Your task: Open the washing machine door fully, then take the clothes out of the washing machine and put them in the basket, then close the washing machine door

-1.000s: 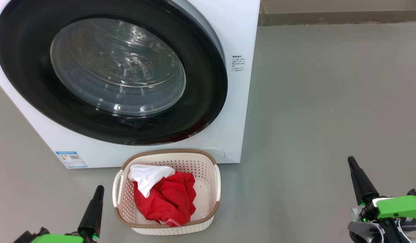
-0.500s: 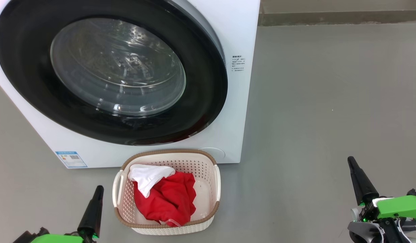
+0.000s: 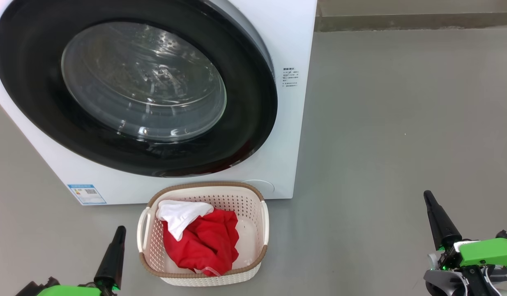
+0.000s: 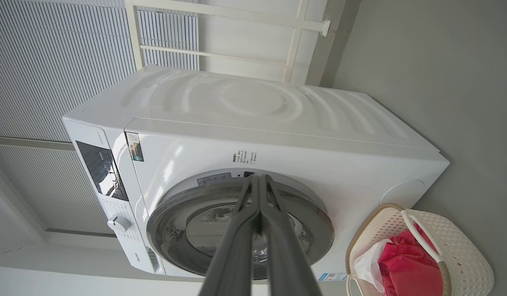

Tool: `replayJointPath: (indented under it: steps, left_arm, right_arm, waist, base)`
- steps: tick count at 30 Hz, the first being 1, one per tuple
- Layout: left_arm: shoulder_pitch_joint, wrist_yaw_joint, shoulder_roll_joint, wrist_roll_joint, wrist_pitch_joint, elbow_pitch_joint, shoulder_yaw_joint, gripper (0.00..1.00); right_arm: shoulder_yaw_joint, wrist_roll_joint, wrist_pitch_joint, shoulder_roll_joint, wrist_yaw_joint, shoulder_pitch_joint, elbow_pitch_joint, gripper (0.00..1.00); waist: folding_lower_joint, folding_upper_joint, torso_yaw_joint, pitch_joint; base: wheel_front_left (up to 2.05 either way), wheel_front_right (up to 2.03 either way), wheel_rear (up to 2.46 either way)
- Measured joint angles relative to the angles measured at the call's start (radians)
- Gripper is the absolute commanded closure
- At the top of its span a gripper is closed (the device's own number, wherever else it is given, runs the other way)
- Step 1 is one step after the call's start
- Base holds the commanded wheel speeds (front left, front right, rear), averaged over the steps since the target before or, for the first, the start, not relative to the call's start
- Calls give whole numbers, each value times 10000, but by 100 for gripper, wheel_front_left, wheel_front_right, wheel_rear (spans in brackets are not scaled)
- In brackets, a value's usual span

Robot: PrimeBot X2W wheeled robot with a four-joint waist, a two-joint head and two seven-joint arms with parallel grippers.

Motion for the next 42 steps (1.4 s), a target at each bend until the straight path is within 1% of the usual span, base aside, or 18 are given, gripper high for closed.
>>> replayJointPath:
  steps: [42]
  left_arm:
    - [0, -2, -27, 73, 73, 2, 46, 100]
  right_arm:
    - [-38, -69, 58, 25, 2, 0, 2, 100]
  waist:
    - [0, 0, 0, 0]
  base:
    - [0, 0, 0]
